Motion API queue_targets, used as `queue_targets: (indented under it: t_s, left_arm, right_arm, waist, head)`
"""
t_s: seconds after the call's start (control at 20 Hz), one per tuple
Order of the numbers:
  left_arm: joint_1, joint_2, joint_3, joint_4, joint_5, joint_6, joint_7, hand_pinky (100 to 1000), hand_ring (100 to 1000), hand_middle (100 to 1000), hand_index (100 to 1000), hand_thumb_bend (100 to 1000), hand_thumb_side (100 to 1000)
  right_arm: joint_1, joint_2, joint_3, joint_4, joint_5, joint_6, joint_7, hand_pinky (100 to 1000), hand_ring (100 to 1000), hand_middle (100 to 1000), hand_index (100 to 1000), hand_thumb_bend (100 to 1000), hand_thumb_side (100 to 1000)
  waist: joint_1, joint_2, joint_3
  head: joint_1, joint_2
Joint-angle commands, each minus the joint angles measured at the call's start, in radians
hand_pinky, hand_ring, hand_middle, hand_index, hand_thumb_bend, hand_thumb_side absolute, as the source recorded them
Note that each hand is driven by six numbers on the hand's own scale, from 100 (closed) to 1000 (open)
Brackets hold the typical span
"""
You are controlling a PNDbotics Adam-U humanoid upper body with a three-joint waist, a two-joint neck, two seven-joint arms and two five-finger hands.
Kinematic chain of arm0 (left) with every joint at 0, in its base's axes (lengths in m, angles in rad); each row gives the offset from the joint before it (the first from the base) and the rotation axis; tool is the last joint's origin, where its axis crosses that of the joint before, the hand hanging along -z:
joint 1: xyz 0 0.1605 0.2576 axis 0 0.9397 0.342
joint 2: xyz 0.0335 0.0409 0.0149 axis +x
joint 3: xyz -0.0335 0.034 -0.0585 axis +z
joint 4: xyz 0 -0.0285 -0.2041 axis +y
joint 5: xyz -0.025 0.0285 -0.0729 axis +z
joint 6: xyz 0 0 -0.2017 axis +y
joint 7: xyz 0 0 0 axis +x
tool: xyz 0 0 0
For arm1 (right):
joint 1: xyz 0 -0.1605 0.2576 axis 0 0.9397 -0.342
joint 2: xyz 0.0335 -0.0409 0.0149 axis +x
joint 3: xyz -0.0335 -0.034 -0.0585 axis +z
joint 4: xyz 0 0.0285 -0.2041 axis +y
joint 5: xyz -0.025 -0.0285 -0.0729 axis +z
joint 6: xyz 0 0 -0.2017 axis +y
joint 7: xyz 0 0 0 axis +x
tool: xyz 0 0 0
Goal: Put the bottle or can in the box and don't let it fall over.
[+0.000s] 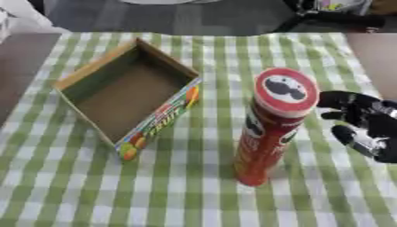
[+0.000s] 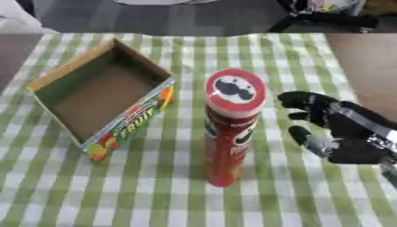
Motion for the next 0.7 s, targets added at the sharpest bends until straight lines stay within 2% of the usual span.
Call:
queue_targets:
  t_s: [0.05,0.4,0.7]
  left_arm:
    - [-0.01,0.022,0.004,-0.01,0.002,-0.001,-0.006,784,911,877,909,643,819]
    - [-0.011,0.019,0.003,-0.012,0.004,-0.001,-0.008,782,911,876,904,640,819]
    - [-0.012,0.016,0.001,-0.013,0.006,0.0,-0.011,781,912,876,904,638,820]
  right_arm:
    - [-0.013,-0.017,0.006,-0.016,-0.003,0.017,-0.012,934,989,950,956,192,388]
    - [-0.036,0.003,0.027,-0.006,-0.02,0.025,-0.001,937,996,956,960,192,388]
    - [-0.05,0.015,0.037,-0.012,-0.028,0.02,0.022,939,996,958,962,211,328]
  waist:
    - [0.0,-0.013,0.003]
    - [0.001,-0.011,0.007]
    - [0.002,-0.009,0.008]
  head:
    - [0.001,-0.011]
    - [-0.008,-0.006]
    - [-0.013,-0.007]
